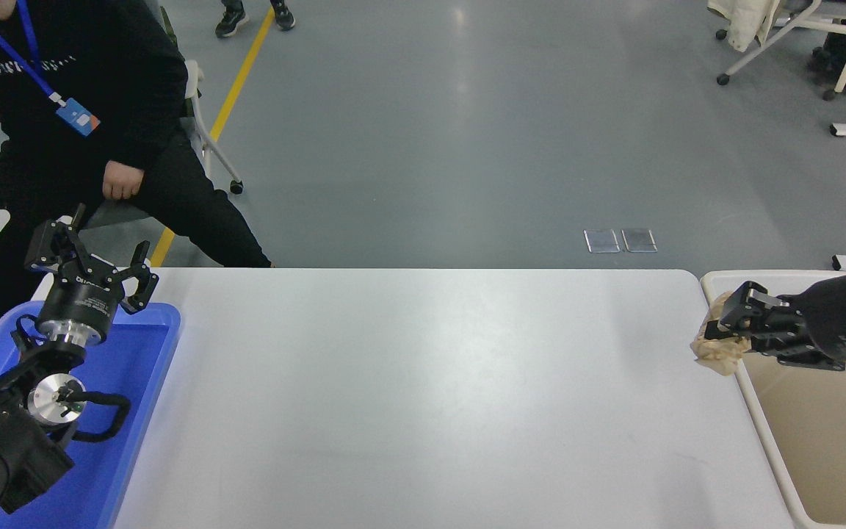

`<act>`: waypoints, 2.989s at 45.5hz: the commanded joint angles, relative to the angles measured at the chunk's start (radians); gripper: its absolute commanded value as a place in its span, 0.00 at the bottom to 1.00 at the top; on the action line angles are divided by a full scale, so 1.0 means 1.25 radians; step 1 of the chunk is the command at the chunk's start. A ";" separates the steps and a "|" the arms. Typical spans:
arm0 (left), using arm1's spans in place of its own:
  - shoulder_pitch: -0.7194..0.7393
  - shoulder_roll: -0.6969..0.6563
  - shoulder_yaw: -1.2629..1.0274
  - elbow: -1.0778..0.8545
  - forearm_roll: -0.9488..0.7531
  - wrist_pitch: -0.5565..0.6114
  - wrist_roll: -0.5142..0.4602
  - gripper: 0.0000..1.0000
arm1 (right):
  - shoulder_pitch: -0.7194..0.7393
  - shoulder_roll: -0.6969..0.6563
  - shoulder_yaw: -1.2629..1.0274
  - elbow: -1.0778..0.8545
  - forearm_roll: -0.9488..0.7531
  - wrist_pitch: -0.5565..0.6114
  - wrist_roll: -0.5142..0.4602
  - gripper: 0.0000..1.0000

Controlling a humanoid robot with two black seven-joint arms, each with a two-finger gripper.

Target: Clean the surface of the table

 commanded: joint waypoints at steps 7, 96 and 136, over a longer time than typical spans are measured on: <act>0.000 0.000 0.000 0.001 0.000 0.001 0.000 1.00 | 0.028 -0.077 0.001 -0.004 -0.005 0.066 0.000 0.00; 0.000 0.000 0.000 0.001 0.000 0.001 0.000 1.00 | -0.675 0.849 0.311 -1.223 0.039 -0.655 0.218 0.00; 0.000 0.000 0.000 0.000 -0.001 0.001 0.000 1.00 | -0.656 0.798 0.313 -1.214 0.136 -0.663 0.218 1.00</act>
